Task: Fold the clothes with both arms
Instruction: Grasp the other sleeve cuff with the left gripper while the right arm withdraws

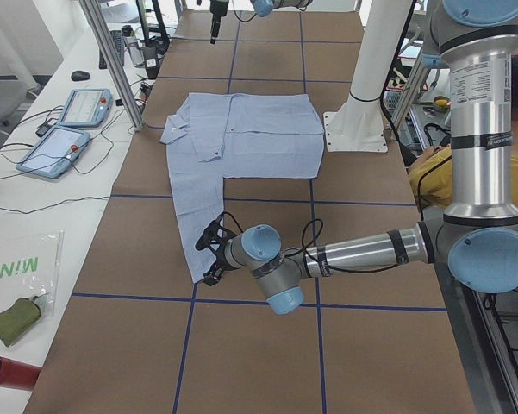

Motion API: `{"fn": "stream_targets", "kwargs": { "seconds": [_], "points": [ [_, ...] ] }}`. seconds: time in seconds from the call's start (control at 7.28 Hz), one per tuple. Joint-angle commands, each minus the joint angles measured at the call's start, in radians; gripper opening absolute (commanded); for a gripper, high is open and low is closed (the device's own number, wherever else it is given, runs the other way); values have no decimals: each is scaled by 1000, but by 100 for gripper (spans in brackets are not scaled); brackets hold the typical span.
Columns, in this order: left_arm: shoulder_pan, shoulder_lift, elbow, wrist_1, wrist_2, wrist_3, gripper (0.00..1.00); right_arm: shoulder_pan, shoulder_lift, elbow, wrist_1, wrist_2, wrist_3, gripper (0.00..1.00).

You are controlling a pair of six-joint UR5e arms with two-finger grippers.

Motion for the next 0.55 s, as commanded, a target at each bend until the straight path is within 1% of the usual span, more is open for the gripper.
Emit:
{"fn": "stream_targets", "kwargs": {
  "seconds": [0.0,0.14,0.27,0.41],
  "points": [
    [178,-7,61,-137,203,-244,100,183,-183,25,77,197,-243,100],
    [250,-20,71,-140,285,-315,97,231,-236,27,104,236,-293,100],
    [262,-33,88,-140,293,-337,90,239,-243,33,108,240,-293,100],
    [262,-33,99,-139,293,-336,87,239,-246,39,108,238,-292,100]
  ]
}}
